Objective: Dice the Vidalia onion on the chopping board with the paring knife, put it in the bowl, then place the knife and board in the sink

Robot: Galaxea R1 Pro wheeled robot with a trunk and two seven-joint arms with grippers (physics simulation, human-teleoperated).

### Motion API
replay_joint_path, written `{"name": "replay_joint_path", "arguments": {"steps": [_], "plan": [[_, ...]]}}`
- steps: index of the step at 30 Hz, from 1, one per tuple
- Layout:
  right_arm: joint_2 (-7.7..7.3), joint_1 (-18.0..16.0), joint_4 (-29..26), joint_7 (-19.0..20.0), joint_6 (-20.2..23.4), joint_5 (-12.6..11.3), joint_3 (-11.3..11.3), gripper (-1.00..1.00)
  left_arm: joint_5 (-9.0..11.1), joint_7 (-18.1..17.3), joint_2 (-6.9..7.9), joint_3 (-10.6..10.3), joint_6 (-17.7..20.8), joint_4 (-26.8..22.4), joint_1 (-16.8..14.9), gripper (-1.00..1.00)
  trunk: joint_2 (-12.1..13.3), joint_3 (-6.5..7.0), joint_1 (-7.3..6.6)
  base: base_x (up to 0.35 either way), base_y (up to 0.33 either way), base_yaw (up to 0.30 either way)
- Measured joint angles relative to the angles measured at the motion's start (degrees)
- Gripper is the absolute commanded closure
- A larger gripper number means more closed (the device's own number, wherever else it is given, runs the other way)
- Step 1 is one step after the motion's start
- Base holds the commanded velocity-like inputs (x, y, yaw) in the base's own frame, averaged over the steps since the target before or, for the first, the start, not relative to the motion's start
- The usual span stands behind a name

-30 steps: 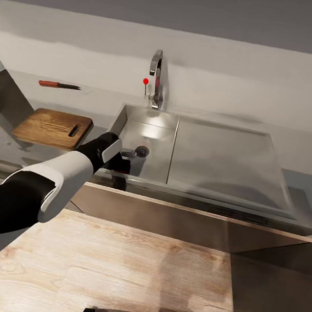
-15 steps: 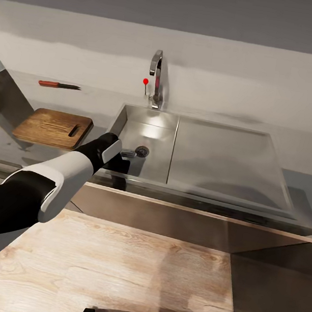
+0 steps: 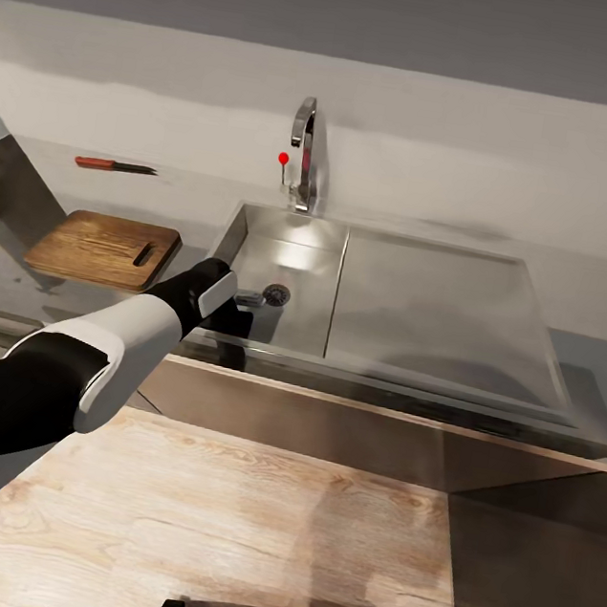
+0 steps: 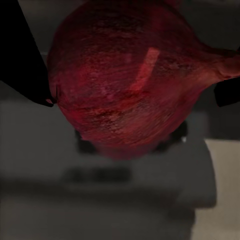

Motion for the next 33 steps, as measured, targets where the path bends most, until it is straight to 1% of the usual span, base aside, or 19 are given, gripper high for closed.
{"name": "replay_joint_path", "arguments": {"steps": [6, 24, 30, 33], "plan": [[0.03, 0.0, 0.0, 0.0, -0.1, 0.0, 0.0, -1.0, 0.0, 0.0, 0.0, 0.0, 0.1, -0.1, 0.0, 1.0, 0.0, 0.28, 0.0, 0.0, 0.0, 0.0], [0.03, 0.0, 0.0, 0.0, 0.0, 0.0, 0.0, -1.0, 0.0, 0.0, 0.0, 0.0, 0.1, -0.2, 0.0, 1.0, 0.0, 1.88, 0.0, 0.0, 0.0, 0.0], [0.03, 0.0, 0.0, 0.0, -0.1, 0.0, 0.0, -1.0, 0.0, 0.1, -0.03, 0.0, 0.2, -2.0, 0.0, 1.0, 0.0, 2.43, -0.01, 0.0, 0.0, 0.0], [0.03, 0.0, 0.0, 0.0, -0.1, 0.0, 0.0, -1.0, 0.0, 0.2, -0.08, 0.1, 0.3, -4.0, 0.0, 1.0, 0.0, 2.7, -0.01, 0.0, 0.0, 0.0]]}}
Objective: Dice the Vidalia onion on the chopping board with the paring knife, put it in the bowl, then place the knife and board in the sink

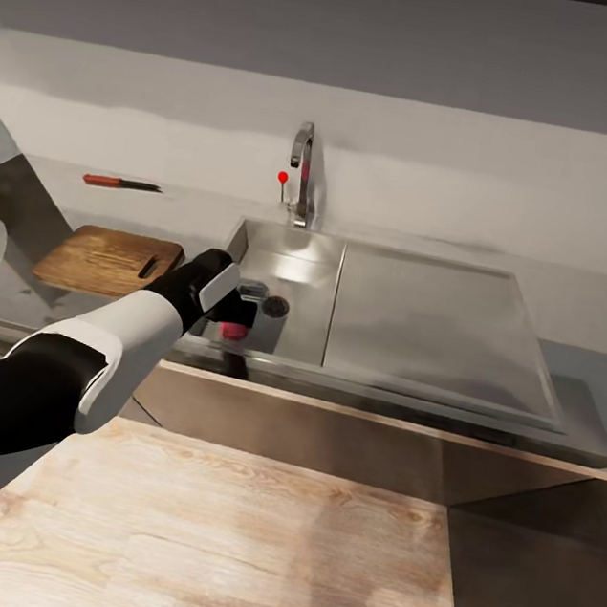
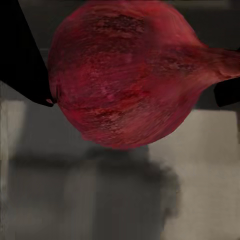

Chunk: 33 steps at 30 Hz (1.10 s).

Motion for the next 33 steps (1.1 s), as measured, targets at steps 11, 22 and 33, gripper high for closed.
{"name": "replay_joint_path", "arguments": {"steps": [11, 22, 33], "plan": [[0.0, 0.0, 0.0, 0.0, 0.0, 0.0, 0.0, -1.0, 0.0, 0.4, 0.05, 0.1, 0.3, -2.5, 0.0, 1.0, 0.0, 0.99, 0.0, 0.0, 0.0, 0.0], [0.0, 0.0, 0.0, 0.0, 0.0, 0.0, 0.0, -1.0, 0.0, 0.4, -0.03, 0.0, 0.4, -2.6, 0.0, 1.0, 0.0, 1.99, 0.0, 0.0, 0.0, 0.0], [0.0, 0.0, 0.0, 0.0, 0.0, 0.0, 0.0, -1.0, 0.0, 0.4, -0.02, 0.1, 0.4, -2.5, 0.0, 1.0, 0.0, 2.99, 0.0, 0.0, 0.0, 0.0]]}}
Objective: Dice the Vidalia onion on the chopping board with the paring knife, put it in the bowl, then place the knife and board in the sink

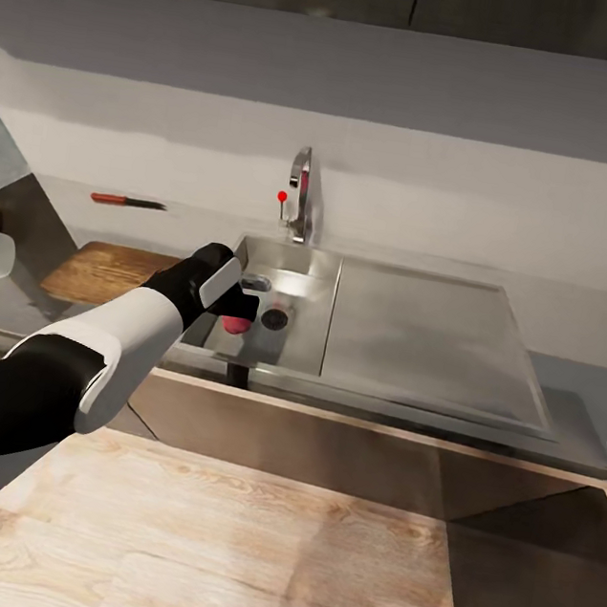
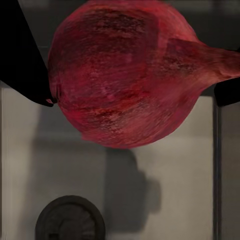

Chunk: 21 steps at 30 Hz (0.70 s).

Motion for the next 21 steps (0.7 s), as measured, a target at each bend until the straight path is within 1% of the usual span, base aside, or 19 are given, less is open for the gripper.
{"name": "replay_joint_path", "arguments": {"steps": [6, 12, 21], "plan": [[0.0, 0.0, 0.0, 0.0, 0.0, 0.0, 0.0, -1.0, 0.0, 0.0, -0.06, 0.0, 0.0, -1.2, 0.0, 1.0, 0.0, 0.54, 0.0, 0.0, 0.0, 0.0], [0.0, 0.0, 0.0, 0.0, 0.0, 0.0, 0.0, -1.0, 0.0, 0.0, -0.09, 0.0, 0.6, -4.4, 0.0, 1.0, 0.0, 1.09, 0.0, 0.0, 0.0, 0.0], [-0.02, 0.0, 0.0, 0.0, 0.0, 0.0, 0.0, -1.0, 0.0, -0.1, 0.1, -0.2, 1.5, -13.7, 0.0, 1.0, 0.0, 1.91, 0.0, 0.0, 0.0, 0.0]]}}
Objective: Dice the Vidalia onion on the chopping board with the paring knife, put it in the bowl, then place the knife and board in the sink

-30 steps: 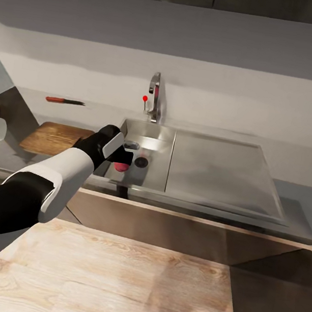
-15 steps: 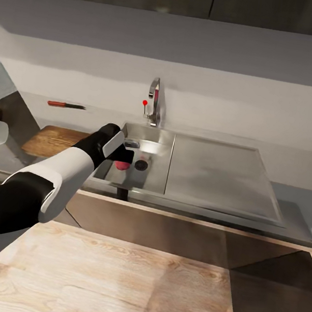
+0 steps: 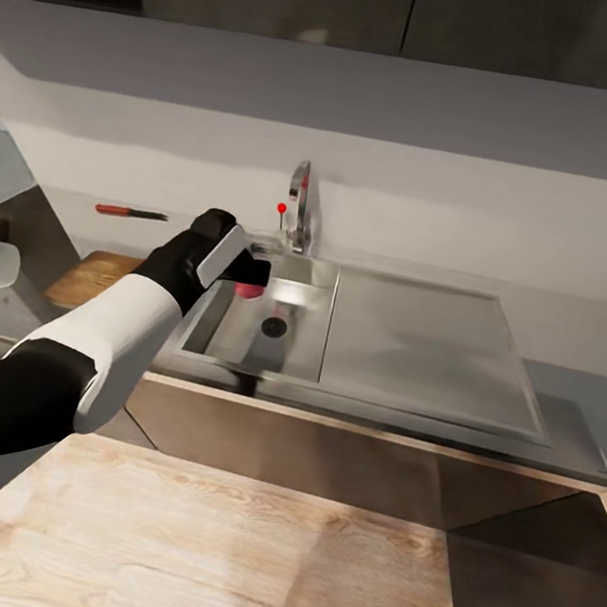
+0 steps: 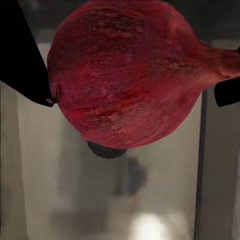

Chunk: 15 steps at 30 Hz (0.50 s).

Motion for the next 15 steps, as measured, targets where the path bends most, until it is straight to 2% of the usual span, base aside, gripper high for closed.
{"name": "replay_joint_path", "arguments": {"steps": [7, 15], "plan": [[-0.07, 0.0, 0.0, 0.0, 0.0, 0.0, 0.0, -1.0, 0.0, 0.0, 0.23, -0.1, 0.5, -6.2, 0.0, 1.0, 0.0, 0.63, 0.0, 0.0, 0.0, 0.0], [-0.07, 0.0, 0.0, 0.0, 0.0, 0.0, 0.0, -1.0, 0.1, 0.0, 0.62, -0.1, 0.8, -8.3, 0.0, 1.0, 0.0, 1.32, 0.0, 0.0, 0.0, 0.0]]}}
